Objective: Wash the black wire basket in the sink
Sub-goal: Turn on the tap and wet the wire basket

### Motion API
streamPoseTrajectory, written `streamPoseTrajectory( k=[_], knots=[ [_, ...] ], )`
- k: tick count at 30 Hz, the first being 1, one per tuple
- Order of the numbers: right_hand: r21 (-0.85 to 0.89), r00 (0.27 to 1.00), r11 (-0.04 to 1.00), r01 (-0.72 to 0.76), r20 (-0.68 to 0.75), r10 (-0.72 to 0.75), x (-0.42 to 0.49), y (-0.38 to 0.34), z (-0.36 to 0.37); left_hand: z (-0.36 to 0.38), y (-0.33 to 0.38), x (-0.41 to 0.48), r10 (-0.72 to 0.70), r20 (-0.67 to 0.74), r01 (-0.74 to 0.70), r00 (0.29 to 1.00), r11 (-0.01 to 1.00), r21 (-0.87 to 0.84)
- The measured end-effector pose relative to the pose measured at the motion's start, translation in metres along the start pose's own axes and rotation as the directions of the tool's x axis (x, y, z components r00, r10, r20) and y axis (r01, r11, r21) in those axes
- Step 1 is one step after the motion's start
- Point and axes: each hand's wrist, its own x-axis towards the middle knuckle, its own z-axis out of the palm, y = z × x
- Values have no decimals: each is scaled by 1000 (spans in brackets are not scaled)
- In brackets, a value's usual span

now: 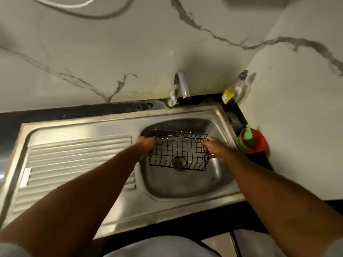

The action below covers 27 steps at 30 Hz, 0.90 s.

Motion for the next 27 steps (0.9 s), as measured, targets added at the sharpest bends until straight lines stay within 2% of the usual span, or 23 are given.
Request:
streamPoseTrajectory(
  k=[6, 13, 23, 27],
  knots=[
    [-70, 996, 997, 30, 90, -24, 63, -12, 14, 19, -19, 37, -146, -99, 132, 984, 982, -133],
    [-161, 990, 985, 58, 140, -35, 109, 13, 30, 46, -33, 69, -219, -208, 200, 953, 974, -107],
    [-230, 995, 972, 58, 98, -36, 127, 36, 34, 71, -58, 87, -287, -174, 268, 942, 955, -127],
    [-238, 995, 969, 70, 91, -49, 125, 37, 37, 70, -59, 82, -255, -178, 242, 950, 966, -91]
  ],
)
